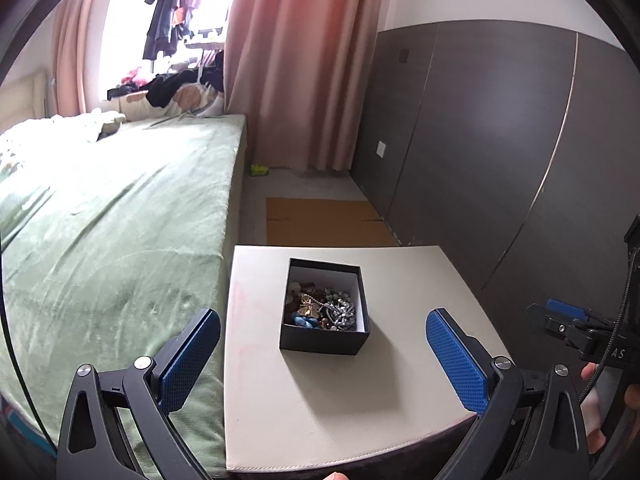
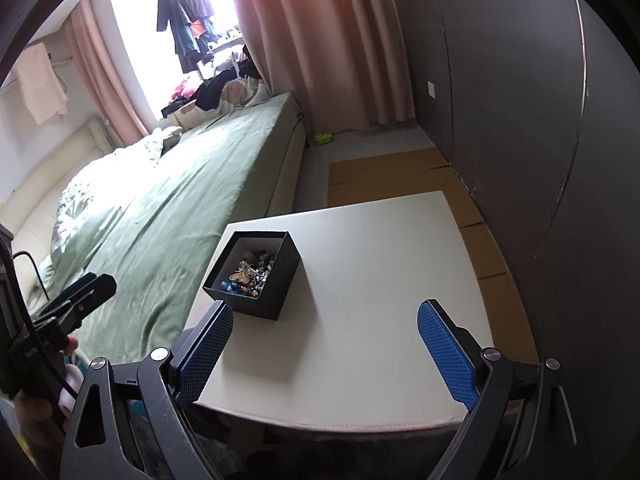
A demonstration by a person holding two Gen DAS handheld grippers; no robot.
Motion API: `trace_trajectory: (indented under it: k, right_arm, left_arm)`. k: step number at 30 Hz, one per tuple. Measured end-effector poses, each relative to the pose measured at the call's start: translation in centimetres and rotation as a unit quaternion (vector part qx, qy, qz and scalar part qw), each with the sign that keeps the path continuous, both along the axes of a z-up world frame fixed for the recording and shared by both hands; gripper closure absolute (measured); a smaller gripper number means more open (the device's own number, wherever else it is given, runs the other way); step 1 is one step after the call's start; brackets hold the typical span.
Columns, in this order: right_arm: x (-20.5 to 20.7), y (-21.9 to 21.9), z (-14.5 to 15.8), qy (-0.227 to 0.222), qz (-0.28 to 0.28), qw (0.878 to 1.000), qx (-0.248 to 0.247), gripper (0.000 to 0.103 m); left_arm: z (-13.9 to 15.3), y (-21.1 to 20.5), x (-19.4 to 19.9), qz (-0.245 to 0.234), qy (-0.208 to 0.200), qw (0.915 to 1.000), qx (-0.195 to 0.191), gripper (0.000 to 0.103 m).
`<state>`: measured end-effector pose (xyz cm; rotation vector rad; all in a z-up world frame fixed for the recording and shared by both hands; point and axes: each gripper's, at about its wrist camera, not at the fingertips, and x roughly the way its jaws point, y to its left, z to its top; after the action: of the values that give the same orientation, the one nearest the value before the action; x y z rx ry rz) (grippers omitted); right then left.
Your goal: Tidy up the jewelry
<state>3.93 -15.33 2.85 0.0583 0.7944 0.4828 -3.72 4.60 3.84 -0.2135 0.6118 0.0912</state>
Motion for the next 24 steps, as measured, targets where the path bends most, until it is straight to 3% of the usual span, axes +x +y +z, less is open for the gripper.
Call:
trace_trajectory:
  k: [24]
  right_arm:
    - [-0.11,0.31,-0.31,0.001,-0.002,1.000,-0.004,0.009]
  left_arm:
    - [-0.13,-0.31,-0.18,-0.001,0.000,1.0000,0.007,0.001]
